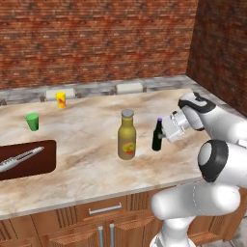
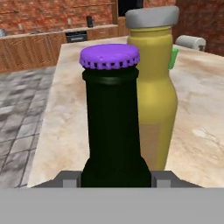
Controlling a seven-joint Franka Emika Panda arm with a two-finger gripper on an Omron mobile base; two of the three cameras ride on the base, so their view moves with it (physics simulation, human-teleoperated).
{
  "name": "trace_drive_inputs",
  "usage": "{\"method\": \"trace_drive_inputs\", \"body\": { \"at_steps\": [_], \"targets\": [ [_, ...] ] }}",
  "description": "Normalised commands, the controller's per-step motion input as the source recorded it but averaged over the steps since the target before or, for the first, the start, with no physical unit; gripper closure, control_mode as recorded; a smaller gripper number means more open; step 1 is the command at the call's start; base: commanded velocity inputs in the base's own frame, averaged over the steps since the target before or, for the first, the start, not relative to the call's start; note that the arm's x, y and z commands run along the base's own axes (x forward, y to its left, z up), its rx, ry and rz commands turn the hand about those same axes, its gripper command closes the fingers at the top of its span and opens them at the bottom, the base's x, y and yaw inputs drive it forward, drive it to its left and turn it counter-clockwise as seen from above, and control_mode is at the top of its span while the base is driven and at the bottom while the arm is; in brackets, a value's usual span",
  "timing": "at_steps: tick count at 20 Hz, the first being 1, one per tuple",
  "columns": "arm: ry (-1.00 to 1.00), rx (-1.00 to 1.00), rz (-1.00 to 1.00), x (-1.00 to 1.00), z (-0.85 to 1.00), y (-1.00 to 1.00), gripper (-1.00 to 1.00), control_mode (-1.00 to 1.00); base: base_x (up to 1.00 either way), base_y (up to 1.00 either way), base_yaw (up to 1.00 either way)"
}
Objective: Place the drinks on the dining counter in a tight cluster.
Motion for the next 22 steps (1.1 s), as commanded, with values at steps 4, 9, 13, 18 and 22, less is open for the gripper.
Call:
{"method": "trace_drive_inputs", "body": {
  "at_steps": [4, 9, 13, 18, 22],
  "targets": [
    [0.0, 0.0, -0.05, 0.34, -0.01, 0.17, 1.0, -1.0, 0.0, 0.0, 0.0],
    [0.01, 0.0, -0.01, 0.03, -0.16, 0.14, 1.0, -1.0, 0.0, 0.0, 0.0],
    [0.0, 0.0, -0.01, 0.13, -0.26, 0.03, 1.0, -1.0, 0.0, 0.0, 0.0],
    [0.01, 0.0, -0.01, 0.11, -0.17, 0.02, 1.0, -1.0, 0.0, 0.0, 0.0],
    [0.01, 0.0, 0.0, 0.01, -0.09, 0.0, 1.0, -1.0, 0.0, 0.0, 0.0]
  ]
}}
